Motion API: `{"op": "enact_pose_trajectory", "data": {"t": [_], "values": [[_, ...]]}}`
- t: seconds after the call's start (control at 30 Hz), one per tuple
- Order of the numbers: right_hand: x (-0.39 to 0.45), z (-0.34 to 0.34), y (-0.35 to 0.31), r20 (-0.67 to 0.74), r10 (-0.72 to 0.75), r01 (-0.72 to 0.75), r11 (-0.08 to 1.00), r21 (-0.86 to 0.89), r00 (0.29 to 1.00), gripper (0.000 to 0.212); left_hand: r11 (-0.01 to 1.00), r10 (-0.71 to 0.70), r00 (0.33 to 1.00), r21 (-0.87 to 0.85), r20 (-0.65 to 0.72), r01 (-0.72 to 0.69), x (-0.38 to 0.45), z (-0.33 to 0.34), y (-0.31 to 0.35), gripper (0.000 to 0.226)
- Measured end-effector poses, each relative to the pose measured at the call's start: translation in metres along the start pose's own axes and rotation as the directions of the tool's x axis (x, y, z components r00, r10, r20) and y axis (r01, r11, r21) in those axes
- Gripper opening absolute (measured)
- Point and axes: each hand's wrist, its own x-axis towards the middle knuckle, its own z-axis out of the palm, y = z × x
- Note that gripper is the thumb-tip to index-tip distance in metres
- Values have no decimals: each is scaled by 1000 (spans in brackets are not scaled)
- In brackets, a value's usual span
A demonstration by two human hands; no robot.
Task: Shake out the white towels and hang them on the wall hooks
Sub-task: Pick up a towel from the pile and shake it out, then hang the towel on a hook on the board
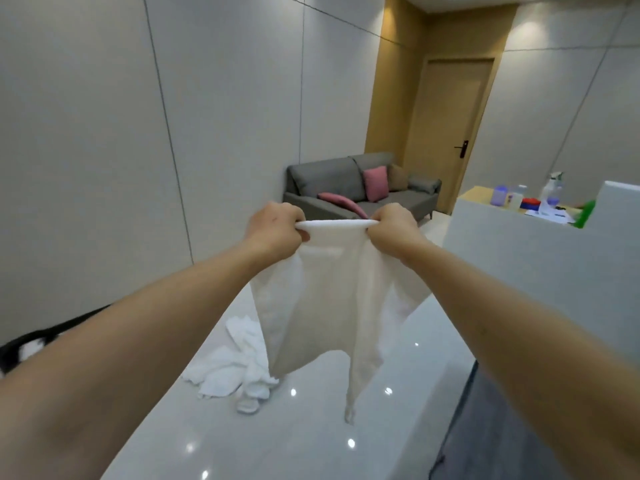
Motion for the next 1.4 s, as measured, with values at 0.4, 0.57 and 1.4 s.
{"op": "enact_pose_trajectory", "data": {"t": [0.4,0.57,1.4], "values": [[142,166,-200,414,-558,460,829,318,719,21,893,-401,912,186,-83,410,19,-84,-227,13],[155,246,-317,452,-714,532,700,476,535,24,757,-611,782,197,-124,623,-20,-131,-313,10],[-279,474,-949,233,-962,537,123,834,-141,26,35,-774,15,-19,-633,999,-523,-521,-616,24]]}}
